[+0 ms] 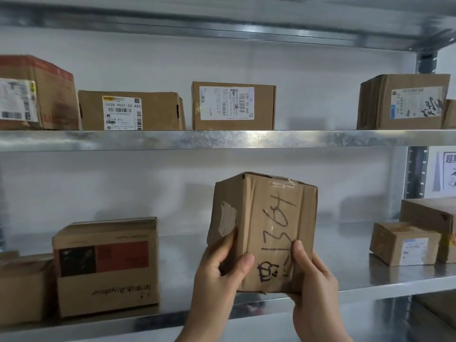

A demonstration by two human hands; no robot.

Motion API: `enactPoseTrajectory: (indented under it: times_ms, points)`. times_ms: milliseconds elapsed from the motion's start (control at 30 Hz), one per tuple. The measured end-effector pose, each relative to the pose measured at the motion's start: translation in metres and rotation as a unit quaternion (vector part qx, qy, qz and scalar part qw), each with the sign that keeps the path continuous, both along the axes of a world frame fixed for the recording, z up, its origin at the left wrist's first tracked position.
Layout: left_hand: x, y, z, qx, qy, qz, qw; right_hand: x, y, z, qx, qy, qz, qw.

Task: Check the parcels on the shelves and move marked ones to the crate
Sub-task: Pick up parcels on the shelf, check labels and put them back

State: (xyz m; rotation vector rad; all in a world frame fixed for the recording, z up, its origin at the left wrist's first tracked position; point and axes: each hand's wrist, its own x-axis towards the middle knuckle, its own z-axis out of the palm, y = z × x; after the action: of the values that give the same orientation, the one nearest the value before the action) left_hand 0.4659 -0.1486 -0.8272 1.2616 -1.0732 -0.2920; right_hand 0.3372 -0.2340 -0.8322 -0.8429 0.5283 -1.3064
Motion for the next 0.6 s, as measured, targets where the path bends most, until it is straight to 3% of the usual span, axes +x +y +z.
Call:
enactPoseTrajectory:
  times_ms: [267,500,600]
  points:
    - [-0.001,0.001,0.004,-0.032,-0.048,0.0,0.998,-0.008,-0.016,-0.001,0.065,-0.012,0.018,0.998]
    - [0.0,-0.001,0.008,-0.007,-0.131,0.067,0.989,-0.011,-0.027,-0.008,0.109,-0.049,0.049,0.992]
    - [0.004,0.002,0.013,0.059,-0.143,0.071,0.985,-0.011,-0.031,-0.014,0.096,-0.083,0.081,0.989]
